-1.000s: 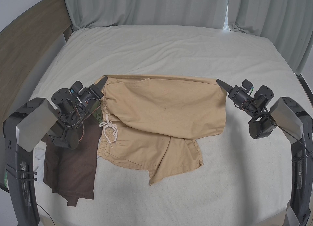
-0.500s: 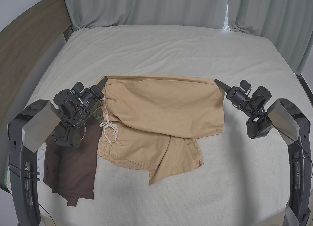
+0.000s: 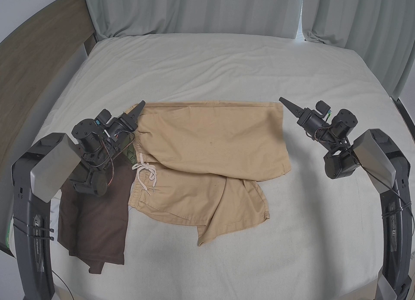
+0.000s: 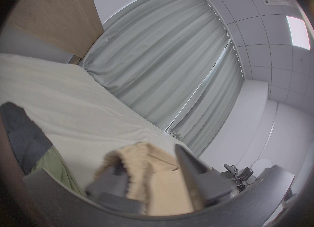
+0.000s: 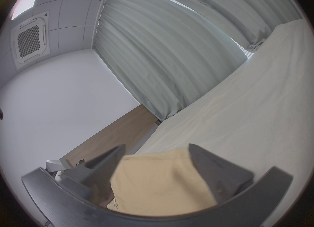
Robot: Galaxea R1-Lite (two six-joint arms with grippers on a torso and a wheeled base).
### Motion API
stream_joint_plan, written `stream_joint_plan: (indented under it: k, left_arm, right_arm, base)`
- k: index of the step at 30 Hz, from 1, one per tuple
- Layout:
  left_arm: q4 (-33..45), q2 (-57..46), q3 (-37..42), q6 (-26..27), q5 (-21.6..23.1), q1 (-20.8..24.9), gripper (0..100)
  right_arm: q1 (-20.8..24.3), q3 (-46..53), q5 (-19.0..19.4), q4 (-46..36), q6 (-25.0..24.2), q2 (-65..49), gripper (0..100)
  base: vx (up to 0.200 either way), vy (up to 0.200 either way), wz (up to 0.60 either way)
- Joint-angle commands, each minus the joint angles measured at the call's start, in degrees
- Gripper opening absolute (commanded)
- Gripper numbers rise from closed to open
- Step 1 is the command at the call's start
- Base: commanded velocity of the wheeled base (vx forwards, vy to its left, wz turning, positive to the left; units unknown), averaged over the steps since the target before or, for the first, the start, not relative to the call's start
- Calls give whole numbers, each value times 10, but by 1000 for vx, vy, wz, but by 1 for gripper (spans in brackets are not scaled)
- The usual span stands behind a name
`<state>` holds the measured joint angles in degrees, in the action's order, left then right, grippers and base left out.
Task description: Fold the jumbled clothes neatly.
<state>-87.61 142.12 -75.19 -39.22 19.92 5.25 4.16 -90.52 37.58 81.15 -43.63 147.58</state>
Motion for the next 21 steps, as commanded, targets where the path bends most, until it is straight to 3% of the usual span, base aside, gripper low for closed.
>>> stream_joint_plan:
  k: [1, 8, 13, 21]
  left_arm:
    - [14, 0, 3, -17, -2, 5, 100]
    - [50, -11, 50, -22, -4, 4, 100]
    - [47, -59, 130, -22, 1, -1, 100]
    - [-2, -155, 293, -18, 36, 0, 100]
  right_arm:
    - [1, -11, -2, -5, 0, 3, 100]
    - [1, 62, -2, 22, 10, -31, 100]
    - [2, 191, -2, 74, 14, -83, 100]
    - [4, 349, -1, 74, 80, -168, 100]
  base:
    - [0, 0, 0]
    - [0, 0, 0]
    - [0, 0, 0]
    - [0, 0, 0]
